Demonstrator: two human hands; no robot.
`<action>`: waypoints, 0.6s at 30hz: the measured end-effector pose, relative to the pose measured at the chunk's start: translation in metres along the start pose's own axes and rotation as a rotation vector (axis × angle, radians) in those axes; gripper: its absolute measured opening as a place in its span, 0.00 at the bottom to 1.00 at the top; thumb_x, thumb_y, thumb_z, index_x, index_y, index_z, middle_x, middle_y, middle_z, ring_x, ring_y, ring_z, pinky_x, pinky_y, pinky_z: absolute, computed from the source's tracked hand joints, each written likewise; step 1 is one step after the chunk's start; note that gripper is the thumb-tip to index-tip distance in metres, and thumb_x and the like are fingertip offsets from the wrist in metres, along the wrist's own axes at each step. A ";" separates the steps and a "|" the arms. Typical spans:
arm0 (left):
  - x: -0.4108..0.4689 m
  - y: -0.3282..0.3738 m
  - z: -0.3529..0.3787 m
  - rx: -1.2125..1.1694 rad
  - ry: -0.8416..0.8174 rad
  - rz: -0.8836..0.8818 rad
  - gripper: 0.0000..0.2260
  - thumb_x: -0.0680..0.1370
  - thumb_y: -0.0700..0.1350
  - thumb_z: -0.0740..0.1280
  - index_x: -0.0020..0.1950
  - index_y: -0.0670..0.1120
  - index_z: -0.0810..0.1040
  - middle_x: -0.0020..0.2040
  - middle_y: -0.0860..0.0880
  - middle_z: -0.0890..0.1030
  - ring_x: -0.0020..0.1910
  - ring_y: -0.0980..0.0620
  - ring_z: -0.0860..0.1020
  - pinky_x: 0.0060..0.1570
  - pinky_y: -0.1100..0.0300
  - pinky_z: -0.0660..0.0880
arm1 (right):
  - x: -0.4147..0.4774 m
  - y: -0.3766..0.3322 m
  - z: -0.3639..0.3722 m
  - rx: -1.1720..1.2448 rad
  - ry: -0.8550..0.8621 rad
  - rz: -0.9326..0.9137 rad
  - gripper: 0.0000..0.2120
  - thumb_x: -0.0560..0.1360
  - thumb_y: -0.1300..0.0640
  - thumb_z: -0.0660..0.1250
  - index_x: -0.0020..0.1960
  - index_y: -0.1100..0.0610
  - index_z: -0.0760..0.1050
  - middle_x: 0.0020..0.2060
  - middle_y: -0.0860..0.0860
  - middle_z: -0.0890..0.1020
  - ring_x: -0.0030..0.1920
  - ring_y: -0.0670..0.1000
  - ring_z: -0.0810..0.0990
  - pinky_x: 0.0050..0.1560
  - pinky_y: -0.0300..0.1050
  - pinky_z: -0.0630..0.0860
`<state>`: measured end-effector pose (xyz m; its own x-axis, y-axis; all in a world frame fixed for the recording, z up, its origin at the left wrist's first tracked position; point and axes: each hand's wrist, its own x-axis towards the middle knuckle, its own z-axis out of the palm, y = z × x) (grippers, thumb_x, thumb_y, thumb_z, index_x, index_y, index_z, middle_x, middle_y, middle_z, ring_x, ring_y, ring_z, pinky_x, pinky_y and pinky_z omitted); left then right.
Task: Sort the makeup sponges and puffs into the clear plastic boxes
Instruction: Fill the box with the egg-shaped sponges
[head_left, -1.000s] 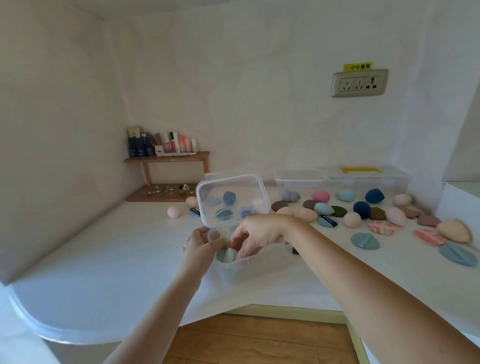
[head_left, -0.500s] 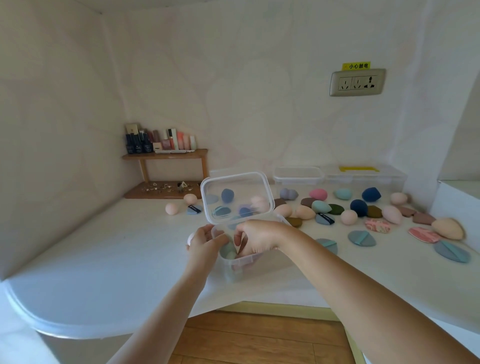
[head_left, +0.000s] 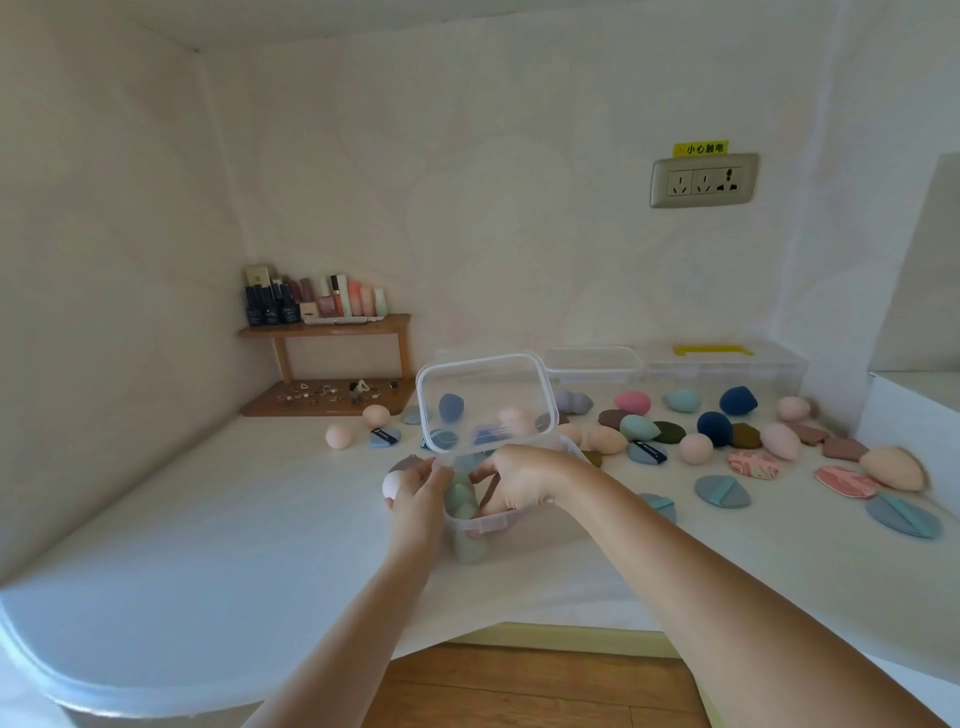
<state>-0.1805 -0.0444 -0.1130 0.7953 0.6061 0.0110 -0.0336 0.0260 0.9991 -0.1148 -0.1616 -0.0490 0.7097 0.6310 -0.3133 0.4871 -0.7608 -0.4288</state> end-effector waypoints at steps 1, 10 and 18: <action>0.002 0.000 -0.001 0.030 -0.003 0.014 0.08 0.78 0.46 0.62 0.56 0.53 0.73 0.57 0.46 0.74 0.60 0.48 0.71 0.63 0.53 0.69 | -0.001 0.002 0.000 0.016 0.003 0.001 0.42 0.53 0.40 0.78 0.66 0.44 0.72 0.52 0.48 0.83 0.56 0.51 0.79 0.61 0.48 0.75; -0.007 -0.007 -0.015 0.400 0.020 0.412 0.14 0.79 0.53 0.60 0.64 0.54 0.69 0.58 0.55 0.72 0.60 0.58 0.68 0.61 0.58 0.66 | 0.006 0.007 -0.002 0.080 0.097 -0.072 0.12 0.66 0.51 0.75 0.44 0.50 0.73 0.45 0.49 0.80 0.49 0.52 0.77 0.54 0.44 0.74; 0.012 -0.001 -0.035 0.814 -0.296 0.942 0.23 0.75 0.66 0.57 0.53 0.49 0.77 0.55 0.55 0.78 0.68 0.56 0.68 0.69 0.56 0.61 | 0.004 0.013 -0.015 0.010 0.070 -0.220 0.04 0.69 0.43 0.70 0.42 0.40 0.81 0.43 0.42 0.85 0.46 0.42 0.80 0.56 0.42 0.75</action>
<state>-0.1919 -0.0091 -0.1150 0.7736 -0.0775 0.6290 -0.3603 -0.8703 0.3359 -0.0985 -0.1713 -0.0430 0.6207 0.7692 -0.1518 0.6292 -0.6042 -0.4890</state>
